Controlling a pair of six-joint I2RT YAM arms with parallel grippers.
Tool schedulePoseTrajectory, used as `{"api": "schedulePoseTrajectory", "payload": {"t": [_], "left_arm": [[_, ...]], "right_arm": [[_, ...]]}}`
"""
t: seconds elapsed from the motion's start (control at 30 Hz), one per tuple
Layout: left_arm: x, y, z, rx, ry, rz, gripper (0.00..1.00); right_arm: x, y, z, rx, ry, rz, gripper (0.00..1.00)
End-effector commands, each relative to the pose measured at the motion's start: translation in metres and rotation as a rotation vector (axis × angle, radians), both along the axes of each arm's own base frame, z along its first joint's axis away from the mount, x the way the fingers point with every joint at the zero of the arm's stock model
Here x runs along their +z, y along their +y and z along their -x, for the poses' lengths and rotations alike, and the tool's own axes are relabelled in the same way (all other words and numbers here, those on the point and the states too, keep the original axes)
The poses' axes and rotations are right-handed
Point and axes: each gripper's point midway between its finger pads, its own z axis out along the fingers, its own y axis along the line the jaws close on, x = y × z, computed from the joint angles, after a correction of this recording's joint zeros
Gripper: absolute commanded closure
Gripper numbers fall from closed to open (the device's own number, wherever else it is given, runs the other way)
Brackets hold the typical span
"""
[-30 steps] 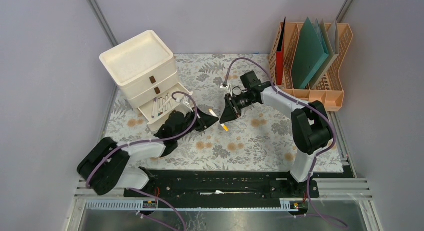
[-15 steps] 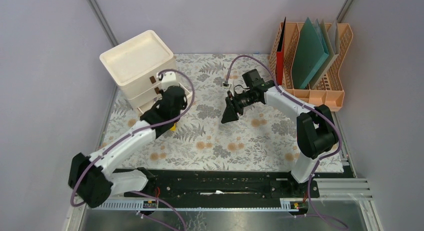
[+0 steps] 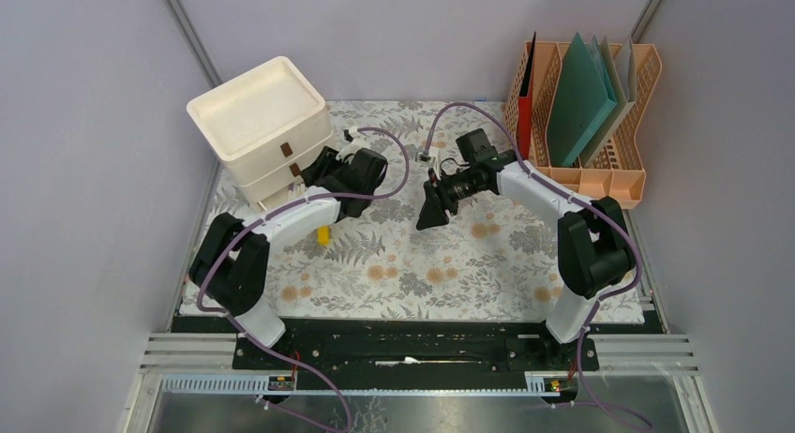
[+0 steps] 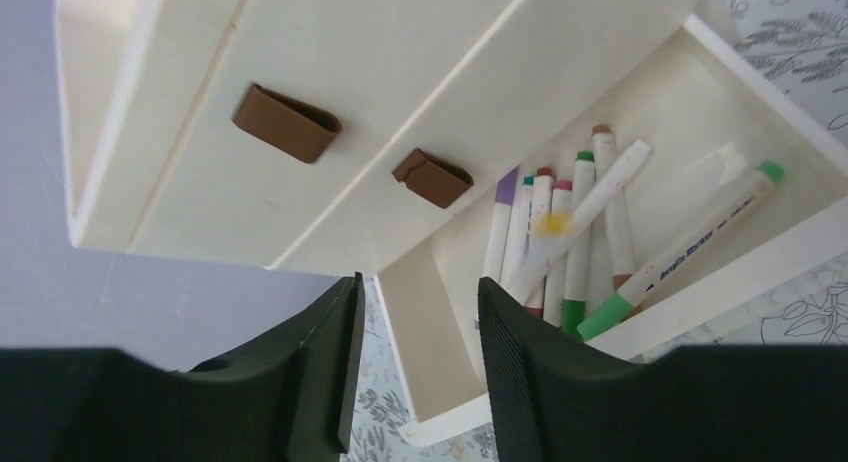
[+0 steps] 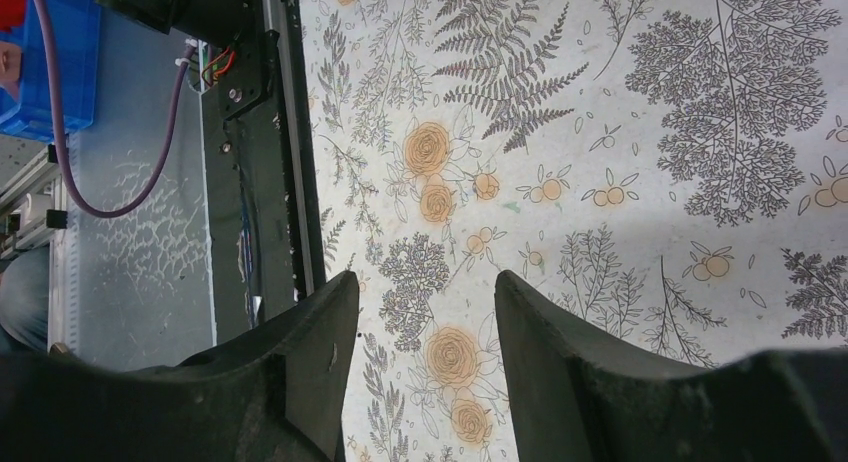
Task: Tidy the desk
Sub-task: Place the stationery in the drawer, then close the drawer in the storage box.
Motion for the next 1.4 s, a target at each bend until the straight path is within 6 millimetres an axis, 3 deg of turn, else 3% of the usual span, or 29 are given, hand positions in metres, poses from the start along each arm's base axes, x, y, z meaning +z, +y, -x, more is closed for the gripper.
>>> {"api": "schedulePoseTrajectory", "payload": {"t": [0.0, 0.13, 0.43, 1.03, 1.23, 1.37], "left_arm": [[0.052, -0.010, -0.002, -0.013, -0.145, 0.082, 0.46], [0.058, -0.017, 0.008, -0.071, -0.176, 0.203, 0.37], [0.055, -0.043, 0.024, -0.202, -0.189, 0.503, 0.34], [0.010, -0.089, 0.040, -0.377, -0.018, 0.702, 0.24], [-0.008, -0.097, 0.045, -0.406, 0.034, 0.725, 0.24], [-0.026, -0.097, 0.045, -0.404, 0.072, 0.702, 0.30]], "right_arm": [[0.016, -0.005, 0.000, -0.003, -0.052, -0.014, 0.41], [0.015, -0.006, -0.001, -0.003, -0.052, -0.011, 0.40], [0.015, -0.007, -0.001, -0.005, -0.053, -0.009, 0.40], [0.016, -0.007, -0.001, -0.002, -0.060, -0.010, 0.40], [0.016, -0.008, -0.002, -0.005, -0.060, -0.010, 0.40], [0.016, -0.009, -0.002, -0.005, -0.060, -0.009, 0.40]]}}
